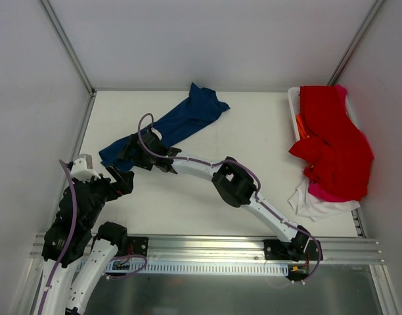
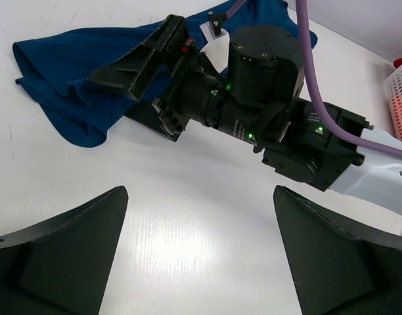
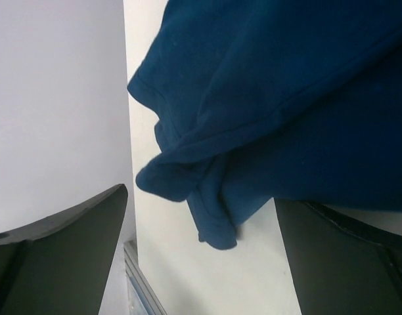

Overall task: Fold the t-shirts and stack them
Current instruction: Rotate the tshirt 90 degrees

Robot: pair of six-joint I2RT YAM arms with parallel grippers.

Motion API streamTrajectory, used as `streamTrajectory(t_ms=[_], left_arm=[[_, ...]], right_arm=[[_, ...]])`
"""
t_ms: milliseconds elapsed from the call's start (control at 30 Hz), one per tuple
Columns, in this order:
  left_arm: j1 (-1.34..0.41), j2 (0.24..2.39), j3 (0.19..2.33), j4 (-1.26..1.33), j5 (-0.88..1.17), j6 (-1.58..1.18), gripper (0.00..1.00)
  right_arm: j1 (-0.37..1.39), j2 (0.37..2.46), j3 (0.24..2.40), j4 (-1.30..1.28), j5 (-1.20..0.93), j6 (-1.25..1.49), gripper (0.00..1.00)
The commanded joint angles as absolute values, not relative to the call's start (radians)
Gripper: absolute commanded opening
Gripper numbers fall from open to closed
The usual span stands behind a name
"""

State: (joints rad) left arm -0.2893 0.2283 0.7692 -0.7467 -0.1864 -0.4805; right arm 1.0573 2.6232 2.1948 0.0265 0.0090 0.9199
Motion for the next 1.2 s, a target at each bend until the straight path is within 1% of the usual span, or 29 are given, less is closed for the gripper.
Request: streamTrajectory(t_ms=[0, 33, 67, 100, 167, 200, 267, 433, 567, 600, 667, 700, 767, 800, 833, 900, 933, 1133, 1167], left_arm=[[-0.301, 0.221, 0.758, -0.741, -0.198, -0.489, 0.95], [-0.301, 0.219, 0.758, -0.741, -0.198, -0.489, 0.95], [-0.301, 0.219, 0.758, -0.741, -0.198, -0.489, 0.95], [-0.301, 0.219, 0.758, -0.741, -0.198, -0.489, 0.95], [-0.301, 0.224, 0.758, -0.741, -0.199, -0.488, 0.95], [-0.301, 0.224, 0.758, -0.741, -0.199, -0.488, 0.95], [-0.301, 0.23, 0.758, -0.741, -0.199, -0.488, 0.95], [-0.299, 0.238, 0.761, -0.741, -0.199, -0.486, 0.95], [-0.299, 0.239, 0.761, -0.741, -0.198, -0.482, 0.95], [-0.299, 0.241, 0.761, -0.741, -0.198, -0.482, 0.95], [-0.299, 0.241, 0.761, -0.741, -0.196, -0.482, 0.95], [-0.299, 0.239, 0.761, -0.741, -0.195, -0.48, 0.95], [-0.299, 0.239, 0.761, -0.741, -0.192, -0.48, 0.95], [-0.299, 0.238, 0.761, -0.741, -0.192, -0.48, 0.95], [-0.299, 0.238, 0.761, -0.741, -0.192, -0.48, 0.95], [-0.299, 0.236, 0.761, -0.741, -0.187, -0.48, 0.95], [-0.299, 0.233, 0.761, -0.739, -0.187, -0.48, 0.95], [-0.299, 0.239, 0.762, -0.738, -0.172, -0.479, 0.95], [-0.299, 0.239, 0.764, -0.736, -0.17, -0.477, 0.95]], right_arm=[[1.043, 2.666, 2.224, 0.048, 0.011, 0.951, 0.99], [1.04, 2.671, 2.223, 0.063, 0.011, 0.953, 0.93], [1.039, 2.674, 2.22, 0.078, 0.0, 0.953, 0.83], [1.037, 2.675, 2.217, 0.09, -0.023, 0.951, 0.63], [1.034, 2.677, 2.214, 0.098, -0.025, 0.956, 0.37], [1.032, 2.678, 2.214, 0.098, -0.026, 0.956, 0.15], [1.028, 2.678, 2.209, 0.104, -0.034, 0.963, 0.0], [1.025, 2.663, 2.18, 0.12, -0.04, 0.962, 0.0], [1.023, 2.581, 2.076, 0.156, -0.043, 0.953, 0.0], [1.022, 2.551, 1.992, 0.17, -0.038, 0.945, 0.0], [1.017, 2.49, 1.89, 0.215, -0.022, 0.937, 0.0], [1.017, 2.421, 1.787, 0.228, -0.014, 0.927, 0.0], [1.015, 2.352, 1.691, 0.239, 0.009, 0.913, 0.0], [1.014, 2.283, 1.646, 0.241, 0.035, 0.905, 0.0], [1.012, 2.248, 1.55, 0.244, 0.06, 0.891, 0.0], [1.011, 2.151, 1.462, 0.252, 0.08, 0.877, 0.0], [1.009, 2.122, 1.383, 0.258, 0.1, 0.867, 0.0], [1.005, 1.92, 1.154, 0.255, 0.149, 0.845, 0.0], [1.005, 1.893, 1.09, 0.255, 0.161, 0.841, 0.0]])
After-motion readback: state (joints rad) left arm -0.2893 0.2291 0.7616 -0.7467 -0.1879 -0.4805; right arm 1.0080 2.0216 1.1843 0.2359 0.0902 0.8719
